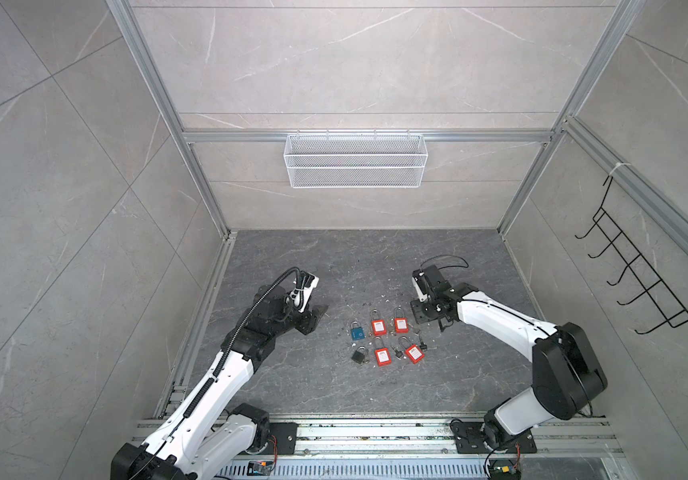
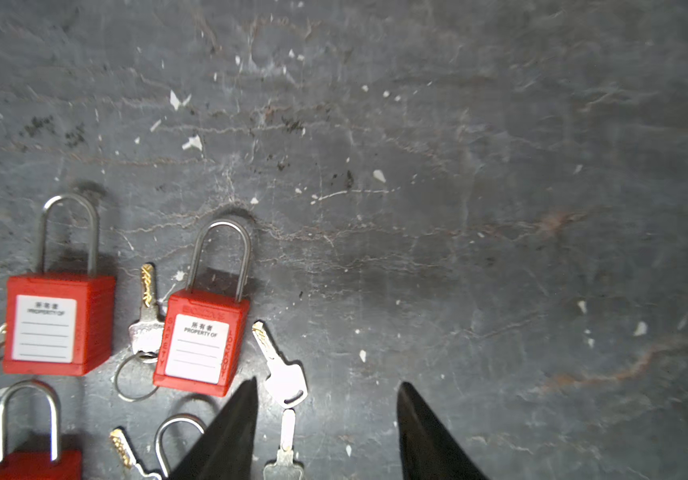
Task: Lock with the key
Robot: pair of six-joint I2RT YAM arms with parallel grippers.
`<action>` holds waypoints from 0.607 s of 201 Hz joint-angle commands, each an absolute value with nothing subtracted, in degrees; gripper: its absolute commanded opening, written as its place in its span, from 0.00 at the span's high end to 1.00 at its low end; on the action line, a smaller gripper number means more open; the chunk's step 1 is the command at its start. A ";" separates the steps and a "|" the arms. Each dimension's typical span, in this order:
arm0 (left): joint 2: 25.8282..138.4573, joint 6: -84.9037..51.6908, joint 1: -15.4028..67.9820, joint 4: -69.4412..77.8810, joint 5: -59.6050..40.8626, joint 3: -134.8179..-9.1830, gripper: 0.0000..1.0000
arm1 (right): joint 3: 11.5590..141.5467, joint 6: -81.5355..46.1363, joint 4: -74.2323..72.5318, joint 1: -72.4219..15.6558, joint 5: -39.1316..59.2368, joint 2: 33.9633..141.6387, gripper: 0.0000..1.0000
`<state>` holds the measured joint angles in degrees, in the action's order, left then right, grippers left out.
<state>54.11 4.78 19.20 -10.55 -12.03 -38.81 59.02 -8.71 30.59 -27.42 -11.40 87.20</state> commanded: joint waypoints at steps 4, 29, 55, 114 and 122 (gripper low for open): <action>53.13 0.33 13.96 -3.41 -0.88 -34.33 0.31 | 53.50 -6.37 24.56 -25.47 -17.80 80.00 0.12; 55.88 -3.92 6.15 4.98 4.77 -29.88 0.24 | 42.21 -4.97 6.25 -21.93 -25.54 71.71 0.01; 64.06 -2.06 1.07 16.70 6.48 -26.58 0.22 | 32.96 -1.21 -11.90 -16.78 -24.19 71.27 0.01; 83.98 2.15 -1.49 57.28 0.55 -15.36 0.15 | 15.06 2.04 -58.02 -11.13 -16.39 82.32 0.01; 85.61 2.40 -1.43 59.49 0.13 -14.78 0.14 | 13.74 1.86 -63.30 -10.14 -14.40 84.65 0.01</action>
